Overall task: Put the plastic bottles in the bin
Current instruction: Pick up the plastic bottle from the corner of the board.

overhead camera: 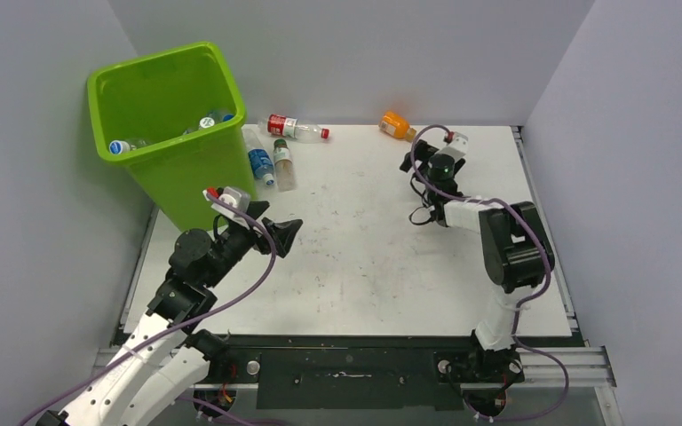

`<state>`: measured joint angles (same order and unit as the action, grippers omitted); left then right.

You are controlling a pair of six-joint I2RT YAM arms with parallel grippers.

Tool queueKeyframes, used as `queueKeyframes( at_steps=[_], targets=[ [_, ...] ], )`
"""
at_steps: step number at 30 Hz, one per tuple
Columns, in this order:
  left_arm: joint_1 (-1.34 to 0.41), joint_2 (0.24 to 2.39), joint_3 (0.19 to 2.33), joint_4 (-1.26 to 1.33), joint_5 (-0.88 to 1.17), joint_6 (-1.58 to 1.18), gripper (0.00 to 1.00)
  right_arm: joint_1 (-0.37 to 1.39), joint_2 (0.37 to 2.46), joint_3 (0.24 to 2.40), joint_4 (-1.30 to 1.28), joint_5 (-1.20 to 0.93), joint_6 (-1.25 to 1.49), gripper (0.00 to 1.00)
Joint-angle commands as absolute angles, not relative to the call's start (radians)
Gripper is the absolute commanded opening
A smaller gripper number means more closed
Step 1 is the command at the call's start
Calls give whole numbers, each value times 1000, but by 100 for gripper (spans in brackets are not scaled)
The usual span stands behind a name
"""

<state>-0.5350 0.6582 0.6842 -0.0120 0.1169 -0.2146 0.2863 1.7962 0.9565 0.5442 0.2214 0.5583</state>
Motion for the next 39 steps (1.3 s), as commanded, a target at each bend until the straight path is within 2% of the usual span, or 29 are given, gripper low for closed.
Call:
queueKeyframes(
  at_steps=[1, 6, 13, 23, 28, 39],
  targets=[
    [-527, 630, 605, 177, 17, -295, 96, 175, 1949, 1109, 774, 26, 497, 90],
    [-507, 655, 596, 196, 61, -395, 96, 101, 2170, 1307, 838, -108, 558, 91],
    [-457, 690, 588, 217, 126, -445, 96, 78, 2416, 1651, 735, -172, 580, 90],
    [-411, 742, 584, 248, 166, -471, 96, 63, 2673, 1962, 702, -264, 690, 90],
    [-402, 744, 580, 250, 165, -469, 96, 76, 2721, 2004, 722, -300, 712, 90],
    [-399, 743, 578, 253, 183, -479, 96, 134, 2659, 1931, 646, -309, 571, 93]
  ],
)
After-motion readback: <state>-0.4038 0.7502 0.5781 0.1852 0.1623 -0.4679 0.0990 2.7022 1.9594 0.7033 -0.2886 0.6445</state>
